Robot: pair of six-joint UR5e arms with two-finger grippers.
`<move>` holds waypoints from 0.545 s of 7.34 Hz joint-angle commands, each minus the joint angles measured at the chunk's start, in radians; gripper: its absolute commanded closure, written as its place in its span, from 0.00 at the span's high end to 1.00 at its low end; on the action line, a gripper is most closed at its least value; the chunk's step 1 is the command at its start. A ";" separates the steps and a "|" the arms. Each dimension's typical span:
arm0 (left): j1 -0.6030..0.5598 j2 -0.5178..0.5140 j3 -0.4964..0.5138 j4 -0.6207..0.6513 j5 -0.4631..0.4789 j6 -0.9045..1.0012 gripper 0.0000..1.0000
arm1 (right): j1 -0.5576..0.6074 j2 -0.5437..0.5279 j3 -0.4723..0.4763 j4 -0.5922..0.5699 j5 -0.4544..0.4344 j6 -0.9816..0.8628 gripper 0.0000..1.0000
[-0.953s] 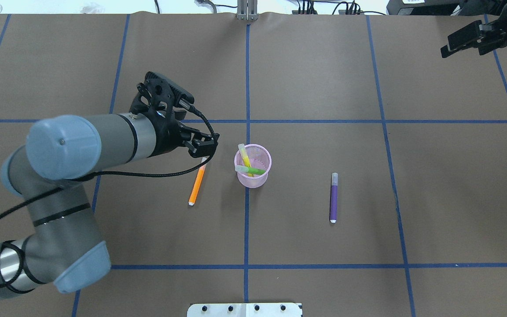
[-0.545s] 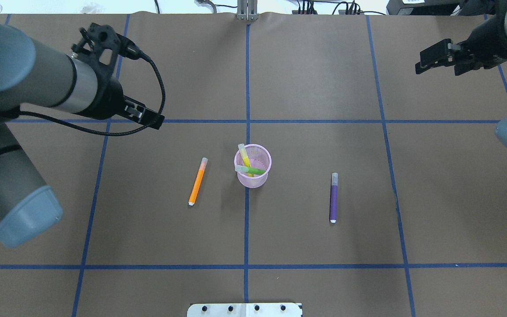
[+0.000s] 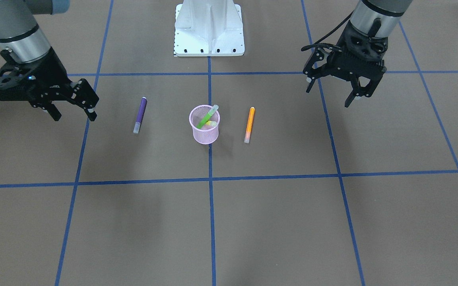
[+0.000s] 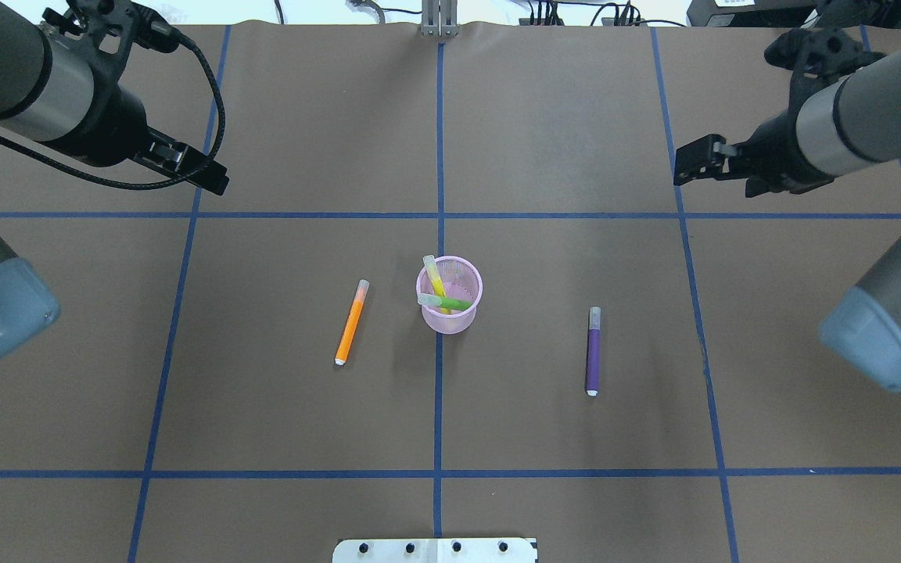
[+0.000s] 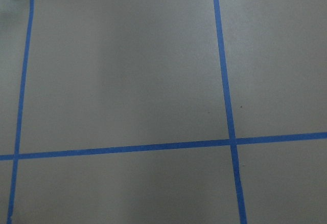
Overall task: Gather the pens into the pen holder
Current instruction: 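Reach the right gripper down and grasp the purple marker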
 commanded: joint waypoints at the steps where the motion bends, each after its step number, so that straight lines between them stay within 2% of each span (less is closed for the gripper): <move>1: -0.003 0.004 -0.020 0.003 0.000 0.002 1.00 | -0.184 0.001 -0.014 0.000 -0.177 0.165 0.97; 3: -0.005 0.004 -0.028 0.004 0.007 -0.004 1.00 | -0.340 0.019 -0.074 0.002 -0.359 0.219 0.96; 4: -0.005 0.004 -0.032 0.004 0.007 -0.009 1.00 | -0.377 0.030 -0.115 0.003 -0.386 0.219 0.92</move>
